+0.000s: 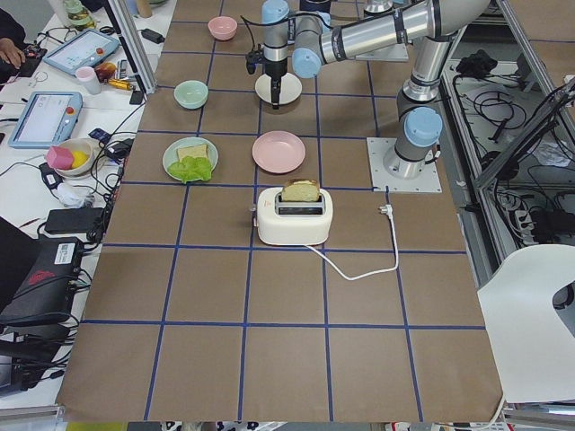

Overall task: Stack three plates with pink and blue
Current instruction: 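Grip the pink plate rim with left gripper while right grips blue plate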

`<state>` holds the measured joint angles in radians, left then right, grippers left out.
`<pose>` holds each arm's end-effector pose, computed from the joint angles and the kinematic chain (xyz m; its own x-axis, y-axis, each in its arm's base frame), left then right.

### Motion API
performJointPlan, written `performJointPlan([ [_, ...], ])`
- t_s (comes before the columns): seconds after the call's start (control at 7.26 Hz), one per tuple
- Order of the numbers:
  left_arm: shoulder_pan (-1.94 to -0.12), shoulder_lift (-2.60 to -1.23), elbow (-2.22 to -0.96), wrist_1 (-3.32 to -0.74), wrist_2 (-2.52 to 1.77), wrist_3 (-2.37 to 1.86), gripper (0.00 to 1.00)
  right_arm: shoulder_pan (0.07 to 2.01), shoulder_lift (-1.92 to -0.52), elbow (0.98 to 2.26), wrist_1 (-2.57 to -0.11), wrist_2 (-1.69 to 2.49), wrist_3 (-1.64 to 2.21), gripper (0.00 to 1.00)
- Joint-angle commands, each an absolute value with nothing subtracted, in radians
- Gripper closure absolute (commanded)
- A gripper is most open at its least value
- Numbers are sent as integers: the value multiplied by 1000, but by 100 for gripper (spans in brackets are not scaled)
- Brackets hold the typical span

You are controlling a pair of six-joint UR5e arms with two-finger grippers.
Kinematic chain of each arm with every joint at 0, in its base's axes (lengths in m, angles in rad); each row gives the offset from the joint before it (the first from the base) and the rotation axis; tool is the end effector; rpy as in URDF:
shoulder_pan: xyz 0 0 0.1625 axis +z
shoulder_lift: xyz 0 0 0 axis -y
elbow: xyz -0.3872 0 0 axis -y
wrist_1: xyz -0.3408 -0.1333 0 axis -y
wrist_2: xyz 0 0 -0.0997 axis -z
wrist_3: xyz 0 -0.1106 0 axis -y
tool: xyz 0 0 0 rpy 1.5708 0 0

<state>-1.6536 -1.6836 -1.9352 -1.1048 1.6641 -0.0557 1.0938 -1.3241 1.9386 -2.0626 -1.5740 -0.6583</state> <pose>-0.1594 -0.4331 0.2795 -0.9952 0.0278 -0.0936 0.0273 0.9996 0.0060 -0.0924 -0.4683 0.2195 -0.9816 -0.1765 -0.0724 -0.1831 0.9781 0.0988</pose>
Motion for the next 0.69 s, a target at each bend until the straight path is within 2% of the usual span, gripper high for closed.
performJointPlan([
  [0.0, -1654, -1744, -2053, -889, 1692, -51, 23, 1089, -1229, 1954, -2149, -1575, -673, 15],
  [0.28, -1654, -1801, -2074, -822, 1756, -72, 37, 1086, -1226, 1954, -2151, -1585, -722, 16],
  [0.41, -1657, -1825, -2074, -799, 1753, -118, 42, 1080, -1224, 1956, -2157, -1591, -724, 30],
  [0.55, -1658, -1842, -2075, -784, 1752, -132, 44, 1077, -1229, 1956, -2143, -1594, -757, 35],
])
